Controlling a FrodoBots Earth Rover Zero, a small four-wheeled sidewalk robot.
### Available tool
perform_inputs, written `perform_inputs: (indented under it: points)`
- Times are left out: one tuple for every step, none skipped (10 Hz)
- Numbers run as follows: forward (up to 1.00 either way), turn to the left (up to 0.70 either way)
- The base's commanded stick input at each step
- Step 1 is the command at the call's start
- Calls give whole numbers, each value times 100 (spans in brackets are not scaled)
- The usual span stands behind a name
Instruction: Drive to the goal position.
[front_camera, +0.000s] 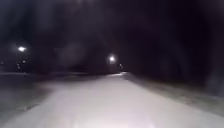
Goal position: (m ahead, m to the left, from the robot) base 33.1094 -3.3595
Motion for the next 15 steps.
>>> perform_inputs:
  points:
    - [70,0]
    - [70,0]
    - [70,8]
    - [70,14]
    - [70,14]
    - [70,6]
    - [70,1]
    - [70,0]
    - [70,0]
    - [70,0]
    - [70,0]
    - [70,0]
    - [70,0]
    - [70,6]
    - [70,14]
